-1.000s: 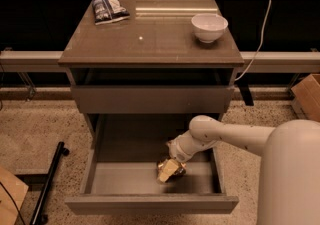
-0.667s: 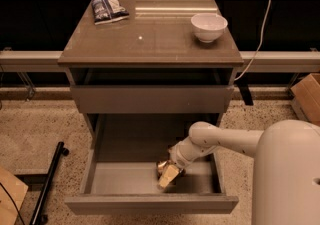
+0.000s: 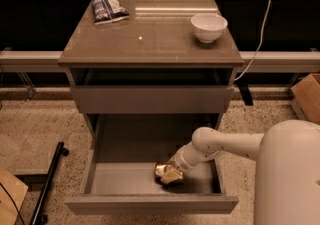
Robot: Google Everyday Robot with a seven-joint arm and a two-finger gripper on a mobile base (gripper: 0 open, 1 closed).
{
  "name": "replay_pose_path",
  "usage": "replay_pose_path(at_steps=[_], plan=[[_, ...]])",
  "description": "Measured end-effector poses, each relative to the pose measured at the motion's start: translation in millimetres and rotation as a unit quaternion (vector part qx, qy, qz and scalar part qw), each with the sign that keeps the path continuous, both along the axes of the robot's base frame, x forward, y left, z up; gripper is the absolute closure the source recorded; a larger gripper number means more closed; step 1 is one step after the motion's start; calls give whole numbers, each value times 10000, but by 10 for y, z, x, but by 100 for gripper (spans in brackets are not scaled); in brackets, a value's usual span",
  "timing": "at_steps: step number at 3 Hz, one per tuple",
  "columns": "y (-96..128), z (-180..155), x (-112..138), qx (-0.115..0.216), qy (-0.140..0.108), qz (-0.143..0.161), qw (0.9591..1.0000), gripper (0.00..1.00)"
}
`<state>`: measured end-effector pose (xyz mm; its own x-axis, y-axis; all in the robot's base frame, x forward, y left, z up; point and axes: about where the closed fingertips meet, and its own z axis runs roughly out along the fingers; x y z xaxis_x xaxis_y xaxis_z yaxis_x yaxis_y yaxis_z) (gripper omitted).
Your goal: Pick orange can from middle drawer and place on counter
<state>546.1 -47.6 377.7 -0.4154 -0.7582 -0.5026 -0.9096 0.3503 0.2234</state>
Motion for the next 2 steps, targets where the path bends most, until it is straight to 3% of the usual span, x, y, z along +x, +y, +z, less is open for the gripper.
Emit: replay_pose_path(at_steps=[2], plan=[[-164, 340, -69, -204, -336, -259, 9989, 89]])
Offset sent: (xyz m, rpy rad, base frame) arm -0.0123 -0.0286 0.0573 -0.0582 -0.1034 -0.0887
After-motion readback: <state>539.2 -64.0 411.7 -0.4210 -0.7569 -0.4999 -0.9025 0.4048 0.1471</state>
